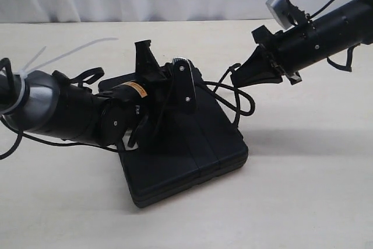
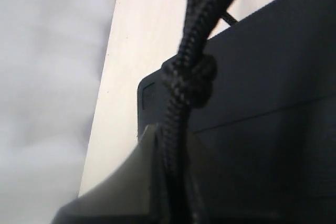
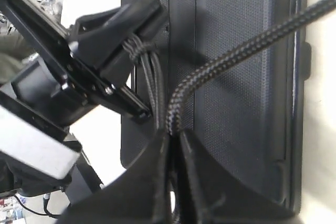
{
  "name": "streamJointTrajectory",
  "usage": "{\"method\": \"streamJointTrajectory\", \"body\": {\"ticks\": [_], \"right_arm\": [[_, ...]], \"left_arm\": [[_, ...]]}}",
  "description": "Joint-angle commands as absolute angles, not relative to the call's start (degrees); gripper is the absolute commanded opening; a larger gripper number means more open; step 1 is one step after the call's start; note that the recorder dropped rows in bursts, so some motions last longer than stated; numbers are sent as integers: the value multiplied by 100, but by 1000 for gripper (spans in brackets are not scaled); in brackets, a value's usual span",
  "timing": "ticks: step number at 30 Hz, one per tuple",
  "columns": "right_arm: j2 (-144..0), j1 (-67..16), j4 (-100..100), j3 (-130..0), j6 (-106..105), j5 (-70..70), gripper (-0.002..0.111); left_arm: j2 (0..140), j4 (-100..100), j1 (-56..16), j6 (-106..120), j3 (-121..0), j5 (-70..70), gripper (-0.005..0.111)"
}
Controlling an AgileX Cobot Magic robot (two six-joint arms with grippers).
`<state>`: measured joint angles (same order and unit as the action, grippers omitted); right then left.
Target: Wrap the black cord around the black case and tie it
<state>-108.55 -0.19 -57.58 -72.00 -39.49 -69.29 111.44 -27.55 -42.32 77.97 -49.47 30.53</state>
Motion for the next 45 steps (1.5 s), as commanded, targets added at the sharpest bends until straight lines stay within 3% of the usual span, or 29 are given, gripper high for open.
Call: {"method": "streamJointTrajectory", "body": {"ticks": [1,14,20,22,26,29,45], "right_arm": [[-10822,-18,-5768,-7226,-4029,-6996,4],[-10822,-67,-6135,-6879,-4690,-6996,4],[-10822,-153,-6278,-6838,-4805,-6996,5],[-10822,-153,-6389,-6838,-4842,-6996,12],[-10822,-153,-6403,-6838,-4820,-6996,45],[-10819,-153,-6303,-6838,-4610,-6996,57],[-9463,-435,-5504,-6838,-4755,-6996,54]], "left_arm": [[11163,-2903,-4271,7666,-4949,3227,0],[11163,-3565,-4271,7666,-4949,4096,0],[11163,-2875,-4271,7666,-4949,3395,0],[11163,-2566,-4271,7613,-4949,3153,0],[11163,-2572,-4271,7613,-4949,3130,0],[11163,-2572,-4271,7613,-4949,3159,0],[11163,-2572,-4271,7613,-4949,3159,0]]}}
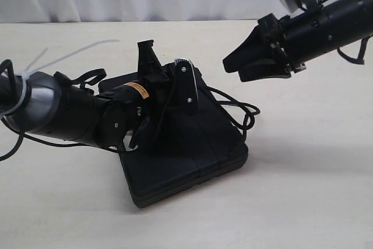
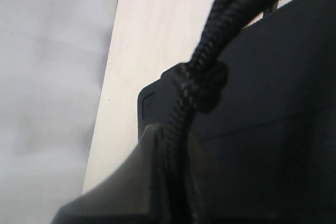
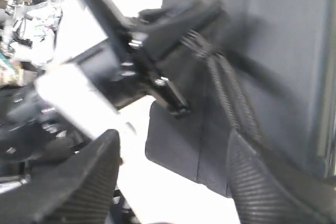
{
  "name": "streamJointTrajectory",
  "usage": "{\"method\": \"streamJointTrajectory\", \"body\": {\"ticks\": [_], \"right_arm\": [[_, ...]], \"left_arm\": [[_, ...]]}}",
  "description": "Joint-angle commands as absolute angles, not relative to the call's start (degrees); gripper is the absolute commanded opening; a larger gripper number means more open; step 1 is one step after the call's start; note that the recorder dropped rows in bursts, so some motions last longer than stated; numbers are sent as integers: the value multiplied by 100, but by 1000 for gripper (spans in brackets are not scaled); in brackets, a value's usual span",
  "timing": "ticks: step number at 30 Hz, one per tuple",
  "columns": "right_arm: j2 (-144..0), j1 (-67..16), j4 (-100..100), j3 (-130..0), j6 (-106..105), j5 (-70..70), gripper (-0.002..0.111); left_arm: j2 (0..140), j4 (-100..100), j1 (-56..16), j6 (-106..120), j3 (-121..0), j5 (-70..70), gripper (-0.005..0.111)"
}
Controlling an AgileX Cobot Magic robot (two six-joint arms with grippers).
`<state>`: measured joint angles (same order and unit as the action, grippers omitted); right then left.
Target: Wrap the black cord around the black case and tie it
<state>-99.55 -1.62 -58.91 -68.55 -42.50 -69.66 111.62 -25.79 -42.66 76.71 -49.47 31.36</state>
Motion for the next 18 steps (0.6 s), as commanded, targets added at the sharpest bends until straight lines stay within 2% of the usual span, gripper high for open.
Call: {"method": "streamJointTrajectory", "body": {"ticks": [1,4,10,14,18], "right_arm": [[-9342,-571,-5290,-6838,-4848,-6996,52],[-8904,-1199,-4068,-6824,-4904,-6867,50],[-8246,-2869,-1114,-6745,-3624,-6727,50],[-7918,-3957,533,-6134,-3222,-6464,50],[-7816,-4597,1826,-5222,-3207,-5460,54]], "left_arm": [[11163,-2572,-4271,7613,-4949,3159,0],[11163,-2572,-4271,7613,-4949,3159,0],[11163,-2572,-4271,7613,-4949,3116,0],[11163,-2572,-4271,7613,-4949,3079,0],[11163,-2572,-4271,7604,-4949,3030,0]]}}
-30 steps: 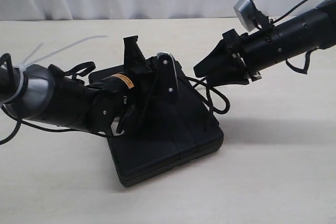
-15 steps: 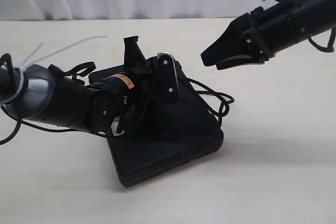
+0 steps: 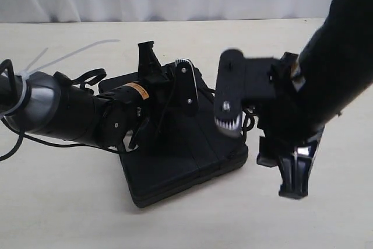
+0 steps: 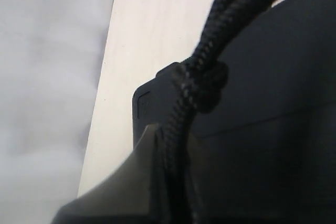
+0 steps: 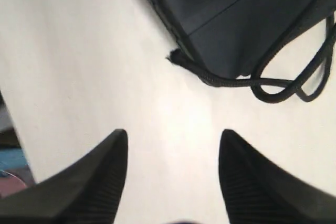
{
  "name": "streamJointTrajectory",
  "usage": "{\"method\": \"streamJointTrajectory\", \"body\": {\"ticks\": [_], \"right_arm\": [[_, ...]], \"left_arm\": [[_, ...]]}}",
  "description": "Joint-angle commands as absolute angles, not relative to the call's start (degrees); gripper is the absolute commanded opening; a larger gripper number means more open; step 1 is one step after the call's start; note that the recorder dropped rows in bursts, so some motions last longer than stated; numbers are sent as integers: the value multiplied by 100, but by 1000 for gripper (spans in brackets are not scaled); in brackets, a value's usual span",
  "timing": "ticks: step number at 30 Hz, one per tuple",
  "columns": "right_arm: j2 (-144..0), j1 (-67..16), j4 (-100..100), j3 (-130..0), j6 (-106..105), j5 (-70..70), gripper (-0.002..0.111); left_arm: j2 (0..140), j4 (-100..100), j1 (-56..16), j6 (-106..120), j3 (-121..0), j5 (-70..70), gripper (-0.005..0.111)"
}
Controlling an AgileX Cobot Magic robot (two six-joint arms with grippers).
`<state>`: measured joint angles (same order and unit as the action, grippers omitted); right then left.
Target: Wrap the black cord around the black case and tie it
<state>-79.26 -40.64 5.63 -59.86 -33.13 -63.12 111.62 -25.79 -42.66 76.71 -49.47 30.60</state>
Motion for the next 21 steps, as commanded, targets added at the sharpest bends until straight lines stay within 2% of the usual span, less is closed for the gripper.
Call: {"method": "streamJointTrajectory", "body": {"ticks": [1,8,14,21], "right_arm": [[-7816,-4694,2087,-4971,-3167,-5120,56],[-7816,-4875,4457,-3707,-1571,-3115,59],[-7816,-4875,5102,-3318,-1408,-2016,59],[-8001,-4864,5304,-3318,-1408,-1995,45]], "left_arm": [[11163,-2600,-4271,7604,-4949,3018,0],[11163,-2616,-4271,7604,-4949,2984,0],[11163,-2616,-4271,7604,-4949,2984,0],[11163,-2616,-4271,7493,-4949,2984,0]]}}
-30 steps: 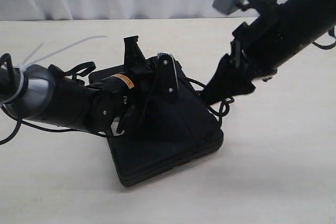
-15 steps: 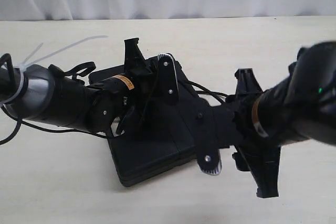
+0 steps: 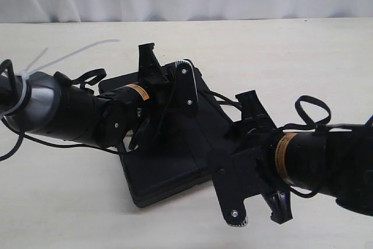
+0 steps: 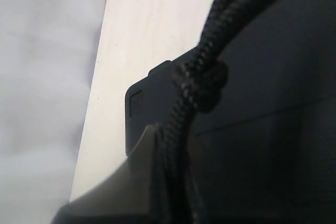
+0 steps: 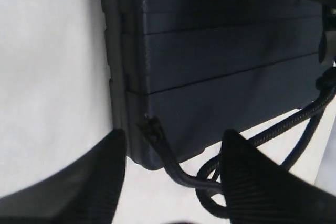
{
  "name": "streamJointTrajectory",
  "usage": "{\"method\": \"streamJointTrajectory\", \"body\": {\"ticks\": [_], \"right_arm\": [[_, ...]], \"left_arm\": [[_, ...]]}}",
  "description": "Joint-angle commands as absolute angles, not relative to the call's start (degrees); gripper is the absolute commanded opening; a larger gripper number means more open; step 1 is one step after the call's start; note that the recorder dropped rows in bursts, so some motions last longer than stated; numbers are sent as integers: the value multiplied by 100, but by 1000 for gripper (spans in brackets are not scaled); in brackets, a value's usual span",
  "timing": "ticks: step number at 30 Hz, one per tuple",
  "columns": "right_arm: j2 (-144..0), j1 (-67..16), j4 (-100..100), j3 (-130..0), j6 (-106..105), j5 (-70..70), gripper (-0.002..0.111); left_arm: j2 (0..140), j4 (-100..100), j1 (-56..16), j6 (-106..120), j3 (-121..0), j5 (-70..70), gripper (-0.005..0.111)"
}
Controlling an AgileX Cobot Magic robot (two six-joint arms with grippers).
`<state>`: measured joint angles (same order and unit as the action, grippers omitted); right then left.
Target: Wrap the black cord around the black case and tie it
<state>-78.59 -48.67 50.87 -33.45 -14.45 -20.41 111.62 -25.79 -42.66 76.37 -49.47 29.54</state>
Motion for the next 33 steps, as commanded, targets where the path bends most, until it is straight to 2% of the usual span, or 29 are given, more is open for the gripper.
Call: {"method": "streamJointTrajectory", "body": {"ticks": [1,9,11,16,21,26,33], "right_arm": [[-8050,-4864,5365,-3318,-1392,-2009,45],[-8323,-4864,5823,-3318,-965,-2017,43],[-8323,-4864,6078,-3318,-610,-2017,35],[-8323,-4864,6409,-3318,-116,-2124,4],[-8067,-4864,6390,-3318,-38,-2381,4],[-6921,-4864,6390,-3407,545,-1888,4],[-6014,-4864,6390,-4286,1200,-1784,4]], "left_arm": [[11163,-2616,-4271,7493,-4949,2984,0],[11163,-2604,-4271,7493,-4949,2971,0],[11163,-2603,-4271,7493,-4949,2961,0],[11163,-2603,-4271,7493,-4949,2947,0],[11163,-2603,-4271,7493,-4949,2931,0],[11163,-2615,-4271,7493,-4949,2831,0],[11163,-2672,-4271,7493,-4949,2556,0]]}}
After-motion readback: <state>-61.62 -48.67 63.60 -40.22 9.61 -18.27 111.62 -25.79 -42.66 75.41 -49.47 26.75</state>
